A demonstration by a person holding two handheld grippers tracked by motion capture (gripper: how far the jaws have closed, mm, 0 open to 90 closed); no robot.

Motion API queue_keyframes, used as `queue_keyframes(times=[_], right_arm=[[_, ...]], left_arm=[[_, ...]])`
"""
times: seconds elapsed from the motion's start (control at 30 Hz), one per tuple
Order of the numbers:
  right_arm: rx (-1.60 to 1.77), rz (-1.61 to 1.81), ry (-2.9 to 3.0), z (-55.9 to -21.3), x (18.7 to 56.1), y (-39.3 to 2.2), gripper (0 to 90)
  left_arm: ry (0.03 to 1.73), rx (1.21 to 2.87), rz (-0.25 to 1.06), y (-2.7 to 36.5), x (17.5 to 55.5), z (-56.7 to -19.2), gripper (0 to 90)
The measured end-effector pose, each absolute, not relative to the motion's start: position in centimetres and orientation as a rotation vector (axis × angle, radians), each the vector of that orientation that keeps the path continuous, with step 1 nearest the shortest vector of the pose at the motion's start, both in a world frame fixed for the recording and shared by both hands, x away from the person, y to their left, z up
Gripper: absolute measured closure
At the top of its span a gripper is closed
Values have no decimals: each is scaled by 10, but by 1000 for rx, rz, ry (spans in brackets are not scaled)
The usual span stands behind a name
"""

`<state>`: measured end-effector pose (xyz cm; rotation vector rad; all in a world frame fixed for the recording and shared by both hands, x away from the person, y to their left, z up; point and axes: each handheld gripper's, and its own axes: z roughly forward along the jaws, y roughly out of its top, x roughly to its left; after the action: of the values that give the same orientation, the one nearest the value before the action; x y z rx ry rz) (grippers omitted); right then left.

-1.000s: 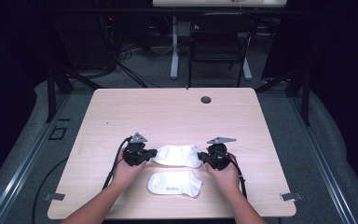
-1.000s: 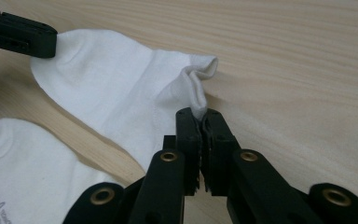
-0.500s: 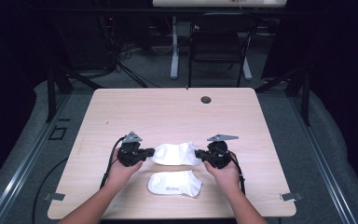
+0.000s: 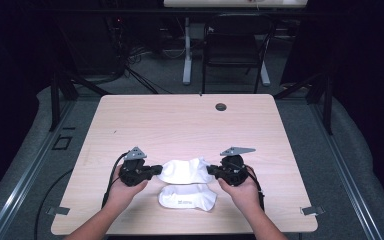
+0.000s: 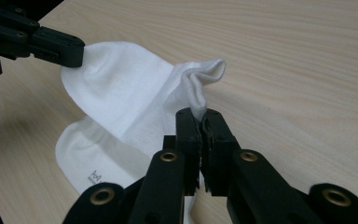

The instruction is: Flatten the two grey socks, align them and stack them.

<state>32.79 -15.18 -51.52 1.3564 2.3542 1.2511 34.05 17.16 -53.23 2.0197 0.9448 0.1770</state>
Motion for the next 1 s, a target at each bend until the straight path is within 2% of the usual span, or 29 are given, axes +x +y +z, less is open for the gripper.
queue_keyframes(times=[1.0], right_arm=[[1337, 1224, 2410, -525, 280, -156, 867]], left_arm=[[935, 2017, 115, 171, 294, -542, 877]])
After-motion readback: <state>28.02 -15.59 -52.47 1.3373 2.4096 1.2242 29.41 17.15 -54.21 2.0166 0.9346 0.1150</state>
